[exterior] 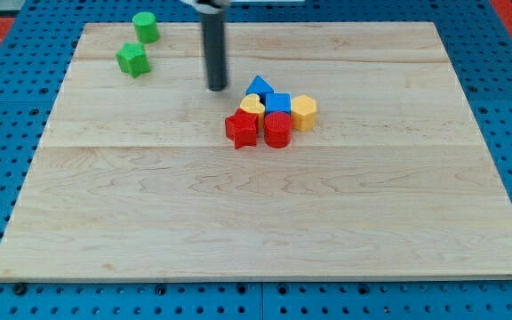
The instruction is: Place the green star above the triangle
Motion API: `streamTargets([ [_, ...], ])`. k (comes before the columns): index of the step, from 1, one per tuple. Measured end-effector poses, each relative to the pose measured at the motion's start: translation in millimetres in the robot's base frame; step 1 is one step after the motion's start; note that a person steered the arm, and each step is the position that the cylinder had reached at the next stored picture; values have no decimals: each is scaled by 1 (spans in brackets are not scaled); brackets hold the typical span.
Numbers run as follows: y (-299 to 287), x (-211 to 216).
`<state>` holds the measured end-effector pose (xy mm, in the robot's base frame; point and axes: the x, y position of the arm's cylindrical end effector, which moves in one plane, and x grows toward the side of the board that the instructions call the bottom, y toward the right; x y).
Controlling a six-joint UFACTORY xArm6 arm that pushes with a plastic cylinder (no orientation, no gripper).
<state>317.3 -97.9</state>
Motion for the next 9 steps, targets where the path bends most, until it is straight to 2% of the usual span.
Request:
streamTargets([
  [1, -105, 7],
  [2, -180, -59],
  [3, -90, -80],
  [4, -57, -66],
  [5, -113, -88],
  [6, -122, -35],
  [7, -46, -19],
  [8, 3, -39],
  [9, -22, -83],
])
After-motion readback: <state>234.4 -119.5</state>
